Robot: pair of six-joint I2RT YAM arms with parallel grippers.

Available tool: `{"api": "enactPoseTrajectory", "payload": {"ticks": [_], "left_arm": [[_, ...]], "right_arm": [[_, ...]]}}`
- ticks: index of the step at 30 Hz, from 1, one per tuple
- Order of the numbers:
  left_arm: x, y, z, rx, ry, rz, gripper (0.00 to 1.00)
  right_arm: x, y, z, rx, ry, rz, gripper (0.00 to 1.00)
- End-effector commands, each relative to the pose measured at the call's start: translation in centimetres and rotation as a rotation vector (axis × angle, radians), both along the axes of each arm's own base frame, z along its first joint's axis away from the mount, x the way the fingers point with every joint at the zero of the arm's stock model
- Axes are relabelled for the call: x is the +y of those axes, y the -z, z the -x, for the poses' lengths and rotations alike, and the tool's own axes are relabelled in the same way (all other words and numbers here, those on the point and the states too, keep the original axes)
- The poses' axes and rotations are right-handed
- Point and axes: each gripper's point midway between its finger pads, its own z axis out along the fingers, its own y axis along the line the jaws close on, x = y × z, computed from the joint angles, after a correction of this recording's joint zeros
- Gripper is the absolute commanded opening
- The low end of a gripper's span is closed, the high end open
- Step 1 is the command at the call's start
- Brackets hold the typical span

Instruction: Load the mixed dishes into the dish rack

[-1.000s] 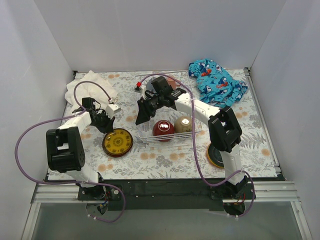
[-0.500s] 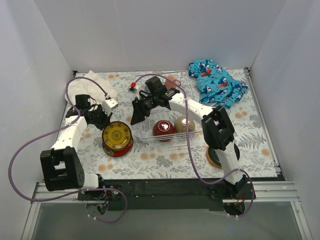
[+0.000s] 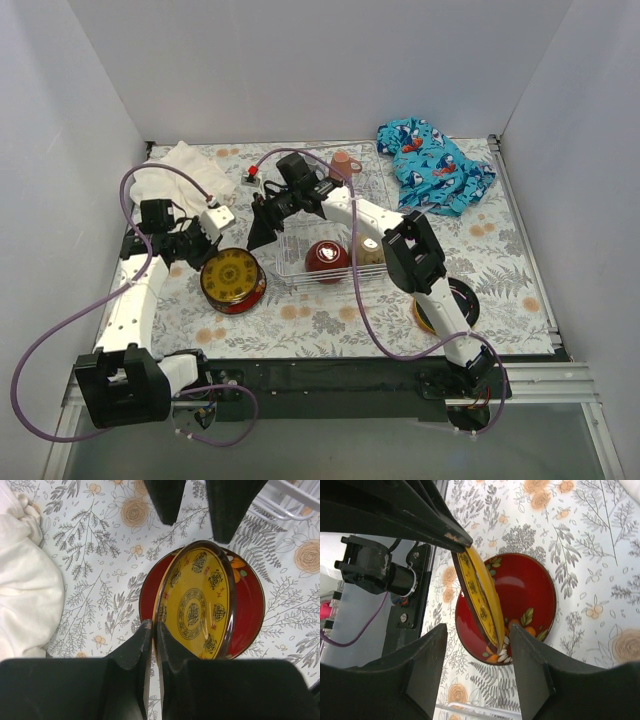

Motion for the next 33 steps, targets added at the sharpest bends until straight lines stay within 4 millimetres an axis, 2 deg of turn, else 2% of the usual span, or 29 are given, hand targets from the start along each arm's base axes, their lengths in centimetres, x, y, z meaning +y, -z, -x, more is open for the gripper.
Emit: {"api": "enactPoseTrajectory", "payload": {"ticks": [1,6,9,11,15,16,18,19,20,22,23,25,26,27,28,29,31,32,33], "left_arm": [[-1.1,-4.0,0.1,-0.075,0.032,0.056,0.00],[-1.6,-6.1,-0.4,-0.100,0.032,0.096,0.00],[-1.8,-6.8,-0.6,-0.105,0.040,0.106,0.00],[-1.8,-6.8,-0.6,-0.094,0.032,0.110,0.00],[-1.5,-6.8,-1.2,-0.107,0.008,0.105,0.00],[-1.4,-6.4,-1.2,-0.101,0.000,0.106,0.00],[-1.2,-6.3,-1.7,-0.113,-0.026,0.110,0.00],[-0.9,-5.7,-1.9,-0.108,-0.050,0.100,0.00],[-0.6,-5.8,-2.5,-0.136,-0.066,0.097,0.00],[0.2,-5.8,-3.3,-0.159,-0.132,0.087,0.22],[0.6,-6.6,-4.5,-0.219,-0.158,0.091,0.29],[1.1,-8.2,-5.7,-0.277,-0.249,0.136,0.46],[1.9,-9.4,-6.4,-0.327,-0.302,0.132,0.50],[2.3,-11.8,-7.6,-0.428,-0.337,0.153,0.52],[2.6,-13.0,-8.1,-0.460,-0.393,0.201,0.59],[3.7,-15.6,-9.2,-0.569,-0.465,0.223,0.61],[4.4,-18.2,-9.8,-0.642,-0.553,0.310,0.65],[4.6,-20.1,-10.2,-0.709,-0.568,0.345,0.68],[4.8,-21.3,-10.5,-0.733,-0.582,0.368,0.68]], "right_arm": [[0.9,0.6,0.4,0.031,-0.058,-0.043,0.62],[1.5,1.2,2.0,0.072,-0.111,-0.052,0.62],[1.9,1.5,2.2,0.077,-0.117,-0.059,0.62],[2.3,1.4,2.0,0.087,-0.115,-0.068,0.58],[2.3,1.2,2.2,0.117,-0.127,-0.075,0.38],[2.2,1.0,2.3,0.120,-0.128,-0.077,0.30],[2.0,0.3,2.5,0.130,-0.133,-0.083,0.22],[1.8,-0.1,2.4,0.131,-0.127,-0.086,0.15],[1.7,-1.1,2.3,0.120,-0.121,-0.096,0.12],[1.2,-1.8,1.6,0.125,-0.087,-0.089,0.01],[0.9,-3.2,1.3,0.109,-0.069,-0.100,0.01],[0.2,-4.3,-0.1,0.104,0.006,-0.087,0.01],[-0.3,-6.2,-0.6,0.085,0.039,-0.101,0.01],[-0.5,-6.9,-1.5,0.072,0.091,-0.095,0.01],[-1.3,-7.7,-2.5,0.070,0.135,-0.087,0.01],[-2.0,-9.6,-3.0,0.037,0.168,-0.100,0.01],[-3.4,-10.6,-5.5,-0.035,0.284,-0.079,0.01],[-4.3,-12.2,-5.6,-0.063,0.313,-0.079,0.01],[-4.9,-12.8,-6.5,-0.103,0.362,-0.072,0.01]]}}
